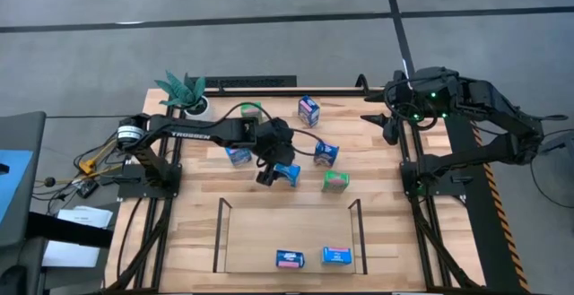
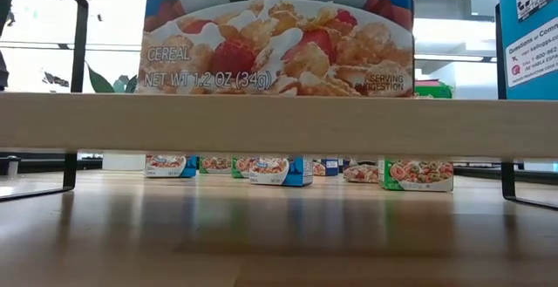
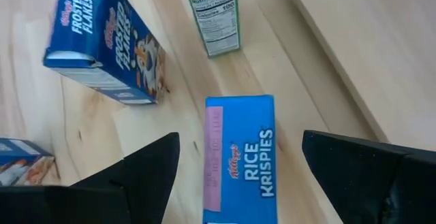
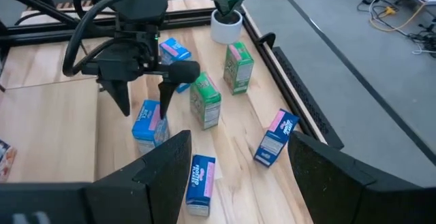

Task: Stack cereal on shelf
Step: Put the bottom light blue cereal box on the shelf aligned with the other light blue cereal box

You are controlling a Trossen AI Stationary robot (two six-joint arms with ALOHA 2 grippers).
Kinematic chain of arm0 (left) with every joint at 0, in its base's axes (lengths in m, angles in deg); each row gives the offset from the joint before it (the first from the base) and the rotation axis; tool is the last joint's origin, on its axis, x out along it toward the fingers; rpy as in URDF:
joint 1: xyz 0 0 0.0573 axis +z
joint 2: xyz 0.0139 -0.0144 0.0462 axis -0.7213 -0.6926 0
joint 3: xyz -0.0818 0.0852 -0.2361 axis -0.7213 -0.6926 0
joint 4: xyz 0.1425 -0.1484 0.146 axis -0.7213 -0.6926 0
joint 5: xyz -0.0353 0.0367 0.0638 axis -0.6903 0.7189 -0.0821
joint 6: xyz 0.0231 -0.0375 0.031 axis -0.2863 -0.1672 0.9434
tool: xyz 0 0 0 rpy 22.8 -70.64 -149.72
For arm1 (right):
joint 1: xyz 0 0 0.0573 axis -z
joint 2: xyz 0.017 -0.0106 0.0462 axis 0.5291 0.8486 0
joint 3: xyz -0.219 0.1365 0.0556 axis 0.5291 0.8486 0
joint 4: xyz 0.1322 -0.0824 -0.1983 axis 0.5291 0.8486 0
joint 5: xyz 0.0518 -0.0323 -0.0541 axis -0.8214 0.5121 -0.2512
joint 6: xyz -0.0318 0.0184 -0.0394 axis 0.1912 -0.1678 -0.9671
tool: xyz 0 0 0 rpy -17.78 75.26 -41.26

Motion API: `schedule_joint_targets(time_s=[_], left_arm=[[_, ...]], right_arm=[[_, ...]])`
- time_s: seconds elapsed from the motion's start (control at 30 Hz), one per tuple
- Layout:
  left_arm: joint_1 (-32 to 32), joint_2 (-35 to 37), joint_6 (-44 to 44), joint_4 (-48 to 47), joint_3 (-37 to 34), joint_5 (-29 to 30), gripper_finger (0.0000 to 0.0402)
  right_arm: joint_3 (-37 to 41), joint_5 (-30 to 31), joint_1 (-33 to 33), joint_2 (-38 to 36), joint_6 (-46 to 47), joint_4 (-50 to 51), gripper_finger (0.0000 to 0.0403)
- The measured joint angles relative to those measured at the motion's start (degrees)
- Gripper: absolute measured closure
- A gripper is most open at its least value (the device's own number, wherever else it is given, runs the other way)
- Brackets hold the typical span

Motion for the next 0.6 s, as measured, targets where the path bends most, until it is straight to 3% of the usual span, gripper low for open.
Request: schedule_joint_targets(time_s=[0.4,0.6], left_arm=[[0.09,-2.3,-0.59,0.34,0.09,-1.96,0.0104],[0.33,-2.8,-0.78,-0.15,0.0,-2.34,0.0129]], right_arm=[[0.0,-0.11,0.26,0.02,-1.26,-0.04,0.0132],[0.0,-0.09,0.28,0.02,-1.53,-0.14,0.0132]])
